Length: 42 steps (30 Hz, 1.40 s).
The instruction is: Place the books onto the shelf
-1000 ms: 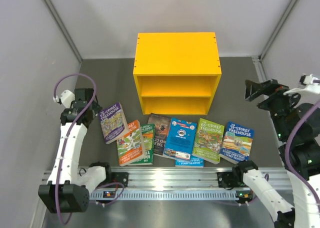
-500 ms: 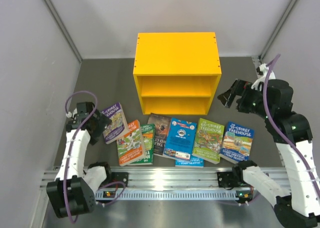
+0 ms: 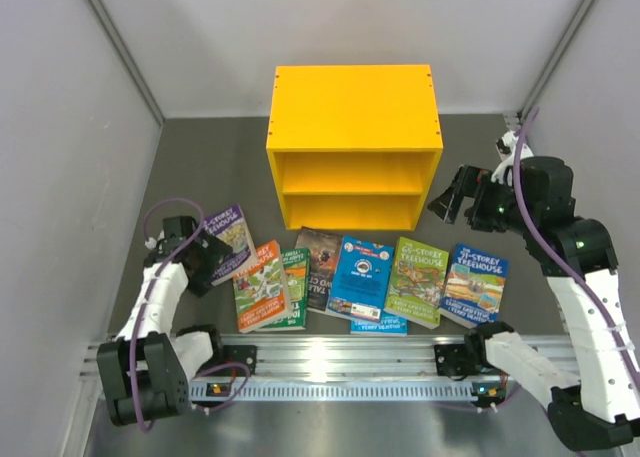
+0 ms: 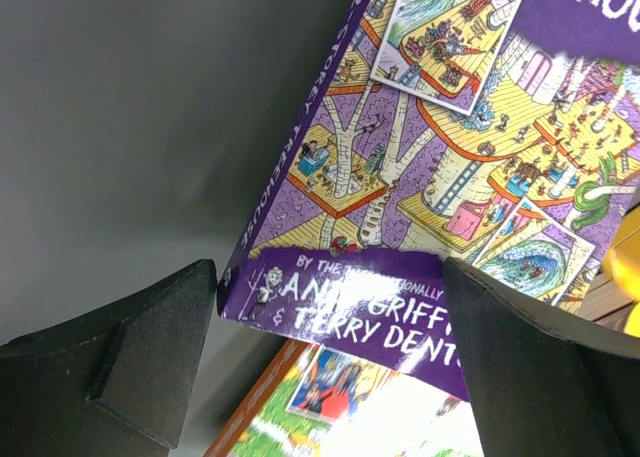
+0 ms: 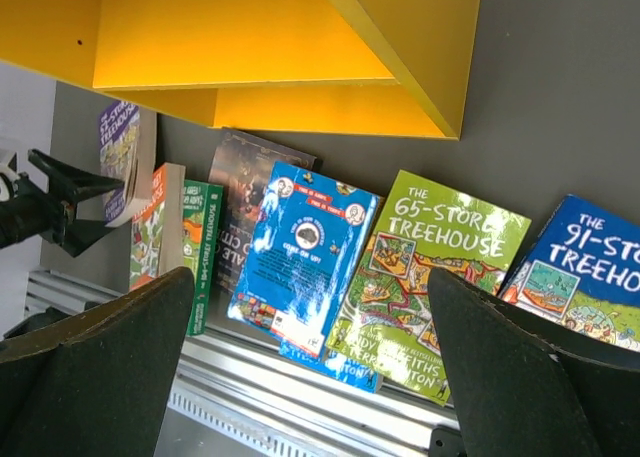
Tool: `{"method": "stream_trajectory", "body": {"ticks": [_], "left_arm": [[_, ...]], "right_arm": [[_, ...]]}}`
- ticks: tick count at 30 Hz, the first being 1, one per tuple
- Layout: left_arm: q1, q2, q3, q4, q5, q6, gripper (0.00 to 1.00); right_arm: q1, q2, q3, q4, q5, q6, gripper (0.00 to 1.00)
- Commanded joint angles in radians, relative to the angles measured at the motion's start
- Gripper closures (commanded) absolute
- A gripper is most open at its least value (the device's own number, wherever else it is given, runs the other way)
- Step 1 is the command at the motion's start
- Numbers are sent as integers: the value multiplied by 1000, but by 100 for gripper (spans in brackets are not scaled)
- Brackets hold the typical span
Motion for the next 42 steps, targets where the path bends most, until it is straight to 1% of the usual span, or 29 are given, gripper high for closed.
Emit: {"method": "stream_trajectory", "body": {"ticks": [1,6,7,8,10,11,13,14,15,17,18,19,21,22,23,29,30,31,33,35,36,38,39,41,42], "left_arm": [[5,33,-49,93,-15,-29,1],[6,90,-92,197,-6,-52,1],[5,93,-119,222,3,-60,1],[5,97,-132,275,17,-67,2],[5,113,-169,324,52,-80,5],[5,137,-178,375,82,-86,19],[6,166,-201,423,104,-103,37],[5,189,-205,437,115,-106,44],[5,201,-202,462,118,-107,59],[3,215,-184,454,109,-97,76],[5,214,-154,428,104,-92,94],[5,208,-137,405,97,-88,99],[6,179,-71,365,69,-69,100],[5,166,-46,310,58,-60,100],[5,145,-19,288,48,-46,100],[5,117,267,95,-14,-8,100],[5,114,340,87,-17,3,100],[5,110,376,82,-17,5,100],[5,94,470,110,-17,5,100],[6,88,531,147,3,-17,100],[5,94,599,174,17,-28,100],[5,137,673,211,79,-55,100],[6,154,743,255,156,-69,100],[5,191,804,321,225,-122,100],[3,200,862,387,282,-139,100]], "right_arm": [[17,19,46,4,-17,-17,0],[29,55,60,-1,-10,-26,0],[31,61,66,-1,-9,-26,0],[31,68,67,-5,-3,-29,0],[29,78,74,-10,3,-32,0],[31,88,77,-13,8,-34,0],[31,96,81,-19,14,-34,0],[31,105,84,-21,19,-35,0],[31,108,86,-24,23,-37,0],[29,115,90,-27,32,-35,1],[31,116,92,-28,36,-35,0],[31,115,90,-25,37,-31,0],[31,113,83,-22,42,-26,0],[31,113,78,-18,42,-25,0],[31,108,74,-14,42,-16,0],[31,90,49,21,26,12,0],[29,90,47,24,25,12,0],[31,88,47,25,20,17,0],[29,87,51,27,16,18,0],[31,79,52,29,14,20,0],[31,76,54,27,14,21,0],[31,72,57,27,16,24,0],[31,69,61,26,17,26,0],[31,61,66,18,16,27,0],[31,59,75,16,19,26,0]]}}
